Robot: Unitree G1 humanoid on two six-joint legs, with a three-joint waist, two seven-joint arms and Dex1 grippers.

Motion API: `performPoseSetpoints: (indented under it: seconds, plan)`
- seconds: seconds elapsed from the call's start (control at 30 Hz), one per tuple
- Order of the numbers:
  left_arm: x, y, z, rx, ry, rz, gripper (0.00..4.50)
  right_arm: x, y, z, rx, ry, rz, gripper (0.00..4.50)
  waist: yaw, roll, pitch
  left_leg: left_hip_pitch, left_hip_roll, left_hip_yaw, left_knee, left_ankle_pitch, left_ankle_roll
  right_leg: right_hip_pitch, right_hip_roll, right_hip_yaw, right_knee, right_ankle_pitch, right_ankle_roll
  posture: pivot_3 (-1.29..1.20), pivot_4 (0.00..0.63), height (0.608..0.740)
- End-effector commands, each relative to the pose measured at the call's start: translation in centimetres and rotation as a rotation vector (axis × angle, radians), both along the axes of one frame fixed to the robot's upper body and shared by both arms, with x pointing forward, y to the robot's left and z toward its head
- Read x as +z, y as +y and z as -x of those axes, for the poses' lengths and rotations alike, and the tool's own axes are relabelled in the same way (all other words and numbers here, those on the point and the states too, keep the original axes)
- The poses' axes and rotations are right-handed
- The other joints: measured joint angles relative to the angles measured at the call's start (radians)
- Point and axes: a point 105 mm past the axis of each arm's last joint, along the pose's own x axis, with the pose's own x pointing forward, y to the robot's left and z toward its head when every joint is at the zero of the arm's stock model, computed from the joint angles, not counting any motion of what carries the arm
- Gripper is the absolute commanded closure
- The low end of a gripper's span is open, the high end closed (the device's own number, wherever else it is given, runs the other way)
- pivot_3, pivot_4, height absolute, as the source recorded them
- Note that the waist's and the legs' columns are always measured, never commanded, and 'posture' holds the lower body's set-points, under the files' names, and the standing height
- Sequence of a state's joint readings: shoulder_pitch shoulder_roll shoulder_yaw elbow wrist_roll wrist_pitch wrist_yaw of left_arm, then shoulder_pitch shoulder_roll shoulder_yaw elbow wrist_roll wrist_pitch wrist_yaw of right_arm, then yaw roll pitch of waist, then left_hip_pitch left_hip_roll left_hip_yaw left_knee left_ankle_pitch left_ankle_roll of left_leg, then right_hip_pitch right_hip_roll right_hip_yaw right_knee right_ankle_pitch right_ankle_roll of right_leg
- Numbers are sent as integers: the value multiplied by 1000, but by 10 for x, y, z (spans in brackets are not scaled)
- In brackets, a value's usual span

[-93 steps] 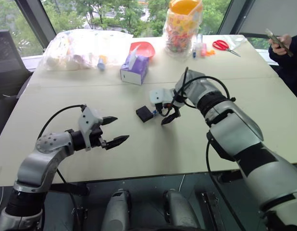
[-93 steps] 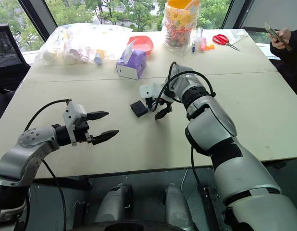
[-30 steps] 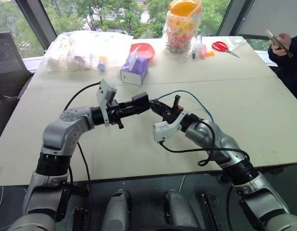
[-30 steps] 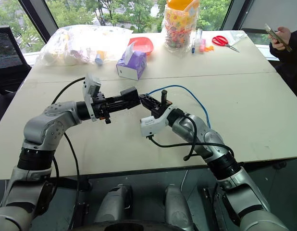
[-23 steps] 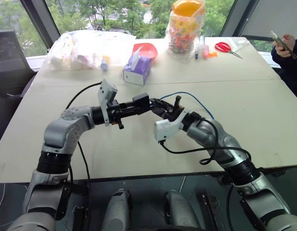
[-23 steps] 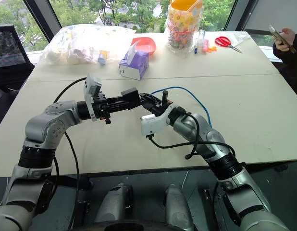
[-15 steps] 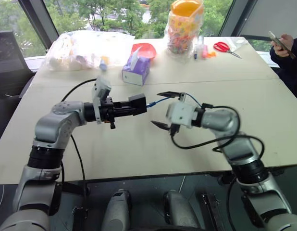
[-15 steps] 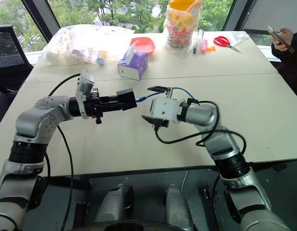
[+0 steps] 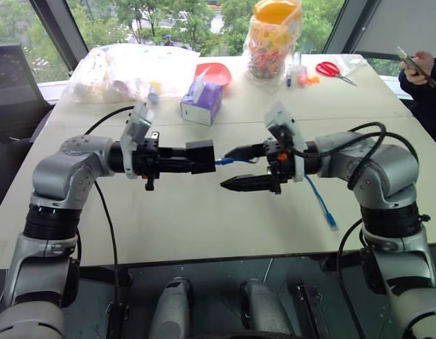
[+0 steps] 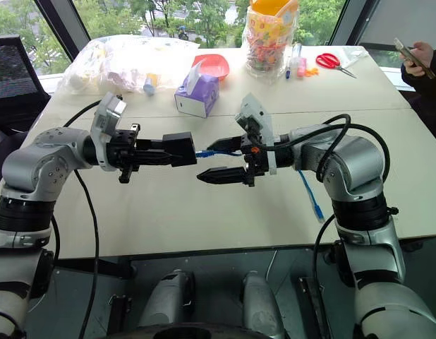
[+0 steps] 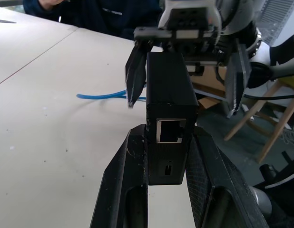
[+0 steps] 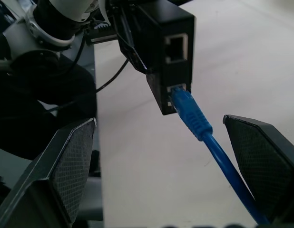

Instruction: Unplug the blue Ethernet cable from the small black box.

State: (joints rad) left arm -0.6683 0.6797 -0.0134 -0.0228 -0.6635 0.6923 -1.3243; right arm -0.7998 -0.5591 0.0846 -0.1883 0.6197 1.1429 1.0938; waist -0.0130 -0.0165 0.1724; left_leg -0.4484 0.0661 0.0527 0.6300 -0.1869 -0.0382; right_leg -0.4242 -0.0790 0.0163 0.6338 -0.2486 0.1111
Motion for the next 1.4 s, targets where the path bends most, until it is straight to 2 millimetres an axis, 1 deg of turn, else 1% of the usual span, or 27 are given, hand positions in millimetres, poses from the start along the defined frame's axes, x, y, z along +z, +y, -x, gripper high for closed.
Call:
performPoseSetpoints:
  seconds: [0.03, 0.13, 0.17, 0.23, 0.33, 0.5, 0.8, 0.9, 0.93, 0.97, 1.0, 1.3, 1.4]
  plan:
    - [13, 2, 6, -18, -50, 20, 3992, 8, 5, 4, 43, 7, -15, 25, 0, 0, 0, 0, 0, 0, 0, 0, 0, 0, 0, 0, 0, 0, 0, 0, 150, 735]
    - [12, 4, 5, -11, -47, 19, 3992, 11, 6, 3, 47, 20, -32, 25, 1, 0, 0, 0, 0, 0, 0, 0, 0, 0, 0, 0, 0, 0, 0, 0, 150, 735]
    - [10, 5, 5, -9, -45, 17, 3992, 12, 6, 3, 46, 22, -33, 267, 1, 0, 0, 0, 0, 0, 0, 0, 0, 0, 0, 0, 0, 0, 0, 0, 150, 735]
    - [5, 7, 5, -2, -40, 8, 3992, 12, 6, 2, 48, 22, -34, 879, 0, 0, 0, 0, 0, 0, 0, 0, 0, 0, 0, 0, 0, 0, 0, 0, 150, 735]
    - [0, 10, 5, 7, -36, -3, 3992, 13, 7, 3, 58, 25, -25, 2328, 0, 0, 0, 0, 0, 0, 0, 0, 0, 0, 0, 0, 0, 0, 0, 0, 150, 735]
    - [-2, 8, 7, 12, -41, -9, 3992, 14, 9, 5, 78, 34, -24, 2328, 1, 0, 0, 0, 0, 0, 0, 0, 0, 0, 0, 0, 0, 0, 0, 0, 150, 735]
    - [1, 2, 7, 24, -50, 2, 3992, 11, 14, 8, 99, 25, -1, 2328, 0, 0, 0, -1, 0, 0, 0, 0, 0, 0, 0, 0, 0, 0, 0, 0, 150, 735]
    - [1, 1, 6, 23, -50, 2, 3992, 10, 15, 8, 100, 27, 2, 3138, 1, 0, 0, -1, 0, 0, 0, 0, 0, 0, 0, 0, 0, 0, 0, 0, 150, 735]
    - [1, 1, 6, 23, -50, 1, 3992, 10, 15, 8, 100, 27, 3, 3616, 1, 0, 0, -1, 0, 0, 0, 0, 0, 0, 0, 0, 0, 0, 0, 0, 150, 735]
    - [1, 1, 6, 23, -50, 0, 3992, 10, 15, 8, 101, 26, 4, 4187, 1, 0, 0, -1, 0, 0, 0, 0, 0, 0, 0, 0, 0, 0, 0, 0, 150, 735]
    - [1, 1, 7, 22, -50, -1, 3992, 10, 16, 7, 100, 24, 4, 4437, 0, 0, 0, -1, 0, 0, 0, 0, 0, 0, 0, 0, 0, 0, 0, 0, 150, 735]
    - [-1, 2, 7, 13, -55, -21, 3992, 10, 15, 6, 94, 21, 1, 4437, 0, 0, 0, -1, 0, 0, 0, 0, 0, -1, 0, 0, 0, 0, 0, 0, 150, 735]
    - [-4, 6, 8, 24, -61, -39, 3992, 8, 9, 1, 54, 30, 3, 4437, 0, 0, 0, -1, 0, 0, 0, 0, 0, -1, 0, 0, 0, 0, 0, 0, 150, 735]
